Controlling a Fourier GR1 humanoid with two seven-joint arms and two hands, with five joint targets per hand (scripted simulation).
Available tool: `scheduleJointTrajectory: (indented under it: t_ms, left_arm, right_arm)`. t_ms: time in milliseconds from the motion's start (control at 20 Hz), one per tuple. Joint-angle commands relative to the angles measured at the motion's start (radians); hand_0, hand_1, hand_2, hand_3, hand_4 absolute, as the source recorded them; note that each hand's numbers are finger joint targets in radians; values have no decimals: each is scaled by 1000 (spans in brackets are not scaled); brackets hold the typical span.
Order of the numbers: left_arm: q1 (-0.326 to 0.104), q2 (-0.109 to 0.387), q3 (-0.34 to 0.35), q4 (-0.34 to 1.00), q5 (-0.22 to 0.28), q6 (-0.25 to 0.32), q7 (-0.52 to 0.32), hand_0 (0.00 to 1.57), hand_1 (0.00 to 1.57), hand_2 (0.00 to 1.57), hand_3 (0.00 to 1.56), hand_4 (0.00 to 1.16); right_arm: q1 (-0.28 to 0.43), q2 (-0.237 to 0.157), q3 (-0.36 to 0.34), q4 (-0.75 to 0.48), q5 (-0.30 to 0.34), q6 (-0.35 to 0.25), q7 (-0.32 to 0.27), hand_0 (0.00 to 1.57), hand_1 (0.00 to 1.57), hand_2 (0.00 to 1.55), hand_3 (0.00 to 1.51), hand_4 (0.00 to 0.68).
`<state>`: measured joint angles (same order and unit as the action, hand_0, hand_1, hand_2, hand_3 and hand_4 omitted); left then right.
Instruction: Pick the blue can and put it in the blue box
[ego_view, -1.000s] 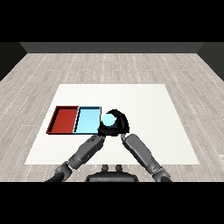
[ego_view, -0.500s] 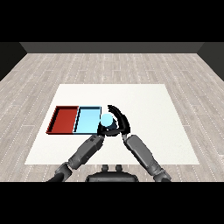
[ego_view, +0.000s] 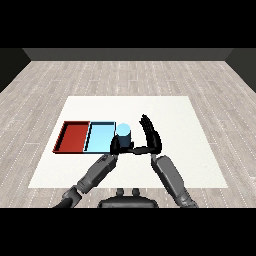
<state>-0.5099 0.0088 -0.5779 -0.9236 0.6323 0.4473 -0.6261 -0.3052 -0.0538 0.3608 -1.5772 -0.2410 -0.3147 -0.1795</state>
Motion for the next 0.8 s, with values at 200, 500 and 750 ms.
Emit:
scheduleJointTrajectory:
  t_ms: [200,500,750]
  left_arm:
    - [-73,68,70,67,-69,22,24,1571,1571,1571,1534,1151]
    - [-117,279,149,39,-79,17,199,1571,1571,1571,1525,1151]
    - [-168,271,123,214,-173,89,265,1571,1571,1571,1504,1115]
  right_arm:
    - [150,-52,-195,-146,-154,60,-56,0,0,0,0,0]
    - [189,-67,-269,-98,-233,145,-87,0,0,0,0,0]
    - [208,-17,-236,-41,-183,126,-146,0,0,0,0,0]
